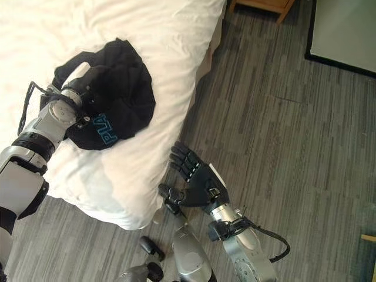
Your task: Pick up bed clothes into laundry basket.
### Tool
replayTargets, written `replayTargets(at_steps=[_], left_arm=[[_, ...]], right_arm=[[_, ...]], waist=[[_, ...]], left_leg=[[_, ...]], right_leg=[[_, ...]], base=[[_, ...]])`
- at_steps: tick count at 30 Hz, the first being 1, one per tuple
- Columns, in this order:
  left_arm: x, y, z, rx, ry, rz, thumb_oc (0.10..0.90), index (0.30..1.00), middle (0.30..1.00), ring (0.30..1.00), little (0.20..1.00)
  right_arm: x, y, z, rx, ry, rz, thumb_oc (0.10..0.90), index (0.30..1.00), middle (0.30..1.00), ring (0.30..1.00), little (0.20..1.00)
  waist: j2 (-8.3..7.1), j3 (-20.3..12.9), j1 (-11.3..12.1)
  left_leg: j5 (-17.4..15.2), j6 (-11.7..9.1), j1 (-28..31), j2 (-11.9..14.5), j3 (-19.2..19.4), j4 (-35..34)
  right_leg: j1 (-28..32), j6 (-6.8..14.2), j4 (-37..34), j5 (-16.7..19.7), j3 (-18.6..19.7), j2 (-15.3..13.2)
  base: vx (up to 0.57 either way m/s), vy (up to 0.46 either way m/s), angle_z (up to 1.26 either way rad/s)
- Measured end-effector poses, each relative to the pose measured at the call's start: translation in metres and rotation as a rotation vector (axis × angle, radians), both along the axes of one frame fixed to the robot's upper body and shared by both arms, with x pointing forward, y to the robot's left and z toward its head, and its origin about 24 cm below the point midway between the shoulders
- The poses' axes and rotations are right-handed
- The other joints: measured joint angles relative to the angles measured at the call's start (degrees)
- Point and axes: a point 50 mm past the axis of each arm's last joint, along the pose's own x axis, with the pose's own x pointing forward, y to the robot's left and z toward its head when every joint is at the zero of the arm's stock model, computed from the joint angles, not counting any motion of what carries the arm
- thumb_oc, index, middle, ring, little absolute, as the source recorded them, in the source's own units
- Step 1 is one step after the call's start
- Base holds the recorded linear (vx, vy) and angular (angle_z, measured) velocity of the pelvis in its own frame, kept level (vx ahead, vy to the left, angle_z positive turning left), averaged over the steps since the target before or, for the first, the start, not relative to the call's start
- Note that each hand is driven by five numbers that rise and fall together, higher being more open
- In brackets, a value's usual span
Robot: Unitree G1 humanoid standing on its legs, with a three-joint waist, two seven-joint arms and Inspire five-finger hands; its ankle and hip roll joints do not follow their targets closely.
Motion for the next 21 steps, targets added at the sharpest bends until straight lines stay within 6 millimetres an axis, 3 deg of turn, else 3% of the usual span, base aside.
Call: replayTargets(at_steps=[5,9,12,16,17,18,21], left_arm=[[0.0,-0.005,0.005,0.037,-0.015,-0.017,0.4,0.3,0.3,0.3,0.3],[0.0,-0.021,0.015,-0.001,-0.061,-0.085,0.4,0.3,0.3,0.3,0.3],[-0.017,-0.048,0.014,-0.231,-0.142,-0.285,0.4,0.3,0.3,0.3,0.3],[-0.041,-0.059,-0.009,-0.455,-0.143,-0.43,0.4,0.3,0.3,0.3,0.3],[-0.061,-0.058,-0.024,-0.565,-0.152,-0.479,0.4,0.3,0.3,0.3,0.3],[-0.067,-0.057,-0.031,-0.586,-0.142,-0.49,0.4,0.3,0.3,0.3,0.3],[-0.096,-0.031,-0.068,-0.748,-0.119,-0.414,0.4,0.3,0.3,0.3,0.3]], right_arm=[[0.003,-0.01,0.007,0.007,-0.046,-0.07,0.8,0.9,0.9,0.9,0.9],[0.005,-0.01,0.009,0.026,-0.054,-0.089,0.8,0.9,0.9,0.9,0.9],[0.008,-0.004,0.012,0.034,-0.07,-0.071,0.8,0.9,0.9,0.9,0.9],[0.012,-0.007,0.018,0.019,-0.106,-0.083,0.8,0.9,0.9,0.9,0.9],[0.011,-0.014,0.018,-0.013,-0.107,-0.109,0.8,0.9,0.9,0.9,0.9],[0.011,-0.018,0.018,-0.02,-0.108,-0.125,0.8,0.9,0.9,0.9,0.9],[0.01,-0.031,0.014,-0.072,-0.097,-0.189,0.8,0.9,0.9,0.9,0.9]], waist=[[0.01,0.0,1.51],[0.22,0.08,3.13],[0.59,0.31,5.04],[0.74,0.4,7.07],[0.95,0.5,7.01],[1.07,0.54,7.72],[1.14,0.49,8.89]], left_leg=[[0.34,-0.65,0.06,0.81,0.78,-0.07],[0.64,-0.98,0.04,1.08,-0.38,-0.08],[0.92,-1.17,0.12,1.38,-2.19,-0.07],[1.1,-0.89,0.57,1.39,-3.59,-0.11],[1.1,-0.9,1.44,1.3,-4.13,-0.11],[1.11,-0.9,1.84,1.41,-4.68,-0.11],[1.11,-0.9,3.99,1.66,-7.04,-0.11]], right_leg=[[-0.25,0.89,-0.04,-0.74,0.31,0.14],[0.2,-0.08,-0.01,-0.02,-0.83,0.14],[1.02,-0.37,0.01,0.11,-2.56,-0.02],[2.04,-0.44,0.01,-0.09,-4.06,-0.42],[3.07,-0.96,-0.02,-0.56,-4.48,-0.52],[3.7,-1.09,-0.02,-0.72,-5.14,-0.61],[6.91,-1.03,-0.03,-1.97,-7.56,-0.9]], base=[[0.04,-0.039,-0.07],[0.02,-0.039,0.13],[0.0,-0.037,0.23],[0.01,-0.012,0.19],[0.01,0.002,0.26],[0.01,0.002,0.31],[0.03,0.006,0.41]])
